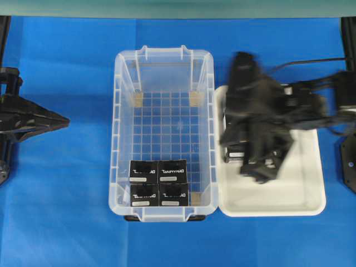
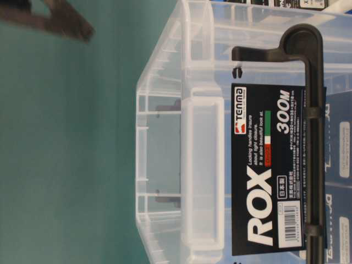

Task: Pick the box from inside the plastic case
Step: 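Move the right gripper left over the clear plastic case, then lower the right gripper and grasp a black DYNAMIXEL box in the case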

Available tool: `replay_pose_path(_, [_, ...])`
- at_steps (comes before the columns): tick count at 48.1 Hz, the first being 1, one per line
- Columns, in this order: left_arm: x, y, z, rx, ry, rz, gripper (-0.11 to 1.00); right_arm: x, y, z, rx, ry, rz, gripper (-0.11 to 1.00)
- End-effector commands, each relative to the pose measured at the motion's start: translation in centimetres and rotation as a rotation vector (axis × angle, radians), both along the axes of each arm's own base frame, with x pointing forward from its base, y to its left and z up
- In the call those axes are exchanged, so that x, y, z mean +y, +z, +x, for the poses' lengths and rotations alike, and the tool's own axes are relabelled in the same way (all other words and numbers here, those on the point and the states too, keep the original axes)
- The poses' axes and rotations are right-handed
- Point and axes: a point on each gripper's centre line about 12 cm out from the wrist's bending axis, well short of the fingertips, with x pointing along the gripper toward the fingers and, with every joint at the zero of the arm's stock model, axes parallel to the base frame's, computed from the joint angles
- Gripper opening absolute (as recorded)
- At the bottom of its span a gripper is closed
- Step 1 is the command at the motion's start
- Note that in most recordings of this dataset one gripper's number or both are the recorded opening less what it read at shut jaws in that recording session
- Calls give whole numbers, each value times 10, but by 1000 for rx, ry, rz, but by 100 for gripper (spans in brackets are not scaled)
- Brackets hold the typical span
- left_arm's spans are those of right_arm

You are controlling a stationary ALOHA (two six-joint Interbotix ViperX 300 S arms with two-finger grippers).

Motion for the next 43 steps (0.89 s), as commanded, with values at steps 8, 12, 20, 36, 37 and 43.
replay_pose_path(8, [0, 15, -2, -44, 1, 2, -4, -4, -13, 48, 168, 50, -39, 3])
replay_pose_path(12, [0, 17, -4, -52, 1, 2, -4, -4, -17, 61, 186, 89, -56, 4])
replay_pose_path(20, [0, 20, -5, -64, 1, 2, -4, -6, -44, 78, 292, 160, -82, 8])
replay_pose_path(36, [3, 29, -12, -104, 15, 2, -4, -5, -73, 94, 305, 262, -88, 27])
replay_pose_path(37, [3, 30, -12, -107, 17, 3, -4, -6, -74, 95, 302, 267, -87, 31])
replay_pose_path(43, [4, 31, -13, -112, 23, 3, -4, -8, -83, 97, 287, 273, -44, 61])
